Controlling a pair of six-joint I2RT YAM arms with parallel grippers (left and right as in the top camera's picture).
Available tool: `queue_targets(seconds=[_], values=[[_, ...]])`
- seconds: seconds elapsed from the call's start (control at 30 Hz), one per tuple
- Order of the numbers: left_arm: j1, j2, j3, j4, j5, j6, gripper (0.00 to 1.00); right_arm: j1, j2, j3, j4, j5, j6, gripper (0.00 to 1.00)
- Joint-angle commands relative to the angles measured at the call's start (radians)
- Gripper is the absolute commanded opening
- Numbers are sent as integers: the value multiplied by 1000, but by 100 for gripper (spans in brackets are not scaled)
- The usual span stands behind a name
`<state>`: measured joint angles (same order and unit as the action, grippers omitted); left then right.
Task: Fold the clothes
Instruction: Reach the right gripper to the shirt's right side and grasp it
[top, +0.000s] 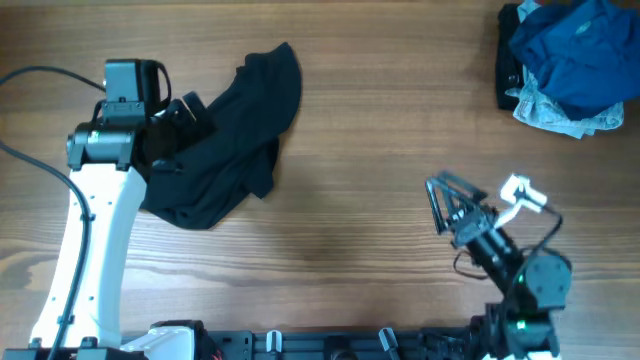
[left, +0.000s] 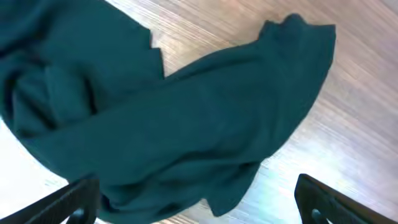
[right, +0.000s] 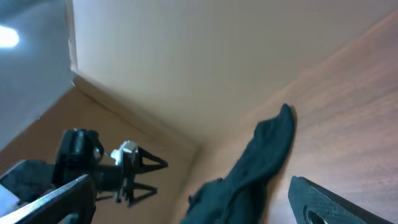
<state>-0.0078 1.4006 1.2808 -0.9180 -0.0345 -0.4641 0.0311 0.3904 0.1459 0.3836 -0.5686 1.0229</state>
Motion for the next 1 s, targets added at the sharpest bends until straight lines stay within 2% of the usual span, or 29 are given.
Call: queue_targets(seconds=[0.0, 0.1, 0.2, 0.37, 0.43, 0.57, 0.63, 0.83, 0.97], values=[[5, 2, -3, -9, -16, 12, 100, 64, 269, 284, -60, -43, -229, 100], [13, 2, -3, -66, -48, -5, 100, 192, 687, 637, -314, -105, -396, 99], [91, 2, -3, -139, -164, -120, 100, 343, 1014, 877, -448, -148, -434, 99], [302, 2, -3, -214, -134, -120, 100, 538, 1308, 990, -434, -145, -475, 100], [322, 2, -3, -228, -126, -120, 100, 575, 1371, 994, -433, -81, -510, 100], [325, 2, -3, -227, -60, -121, 100, 608, 1530, 1093, -472, -71, -586, 99], [325, 2, -3, -229, -60, -121, 100, 635, 1577, 1152, -543, 45, -604, 99], [325, 2, -3, -252, -60, -121, 100, 689, 1622, 1188, -612, 211, -511, 99], [325, 2, -3, -254, -55, -121, 100, 692, 1651, 1188, -615, 212, -470, 100]])
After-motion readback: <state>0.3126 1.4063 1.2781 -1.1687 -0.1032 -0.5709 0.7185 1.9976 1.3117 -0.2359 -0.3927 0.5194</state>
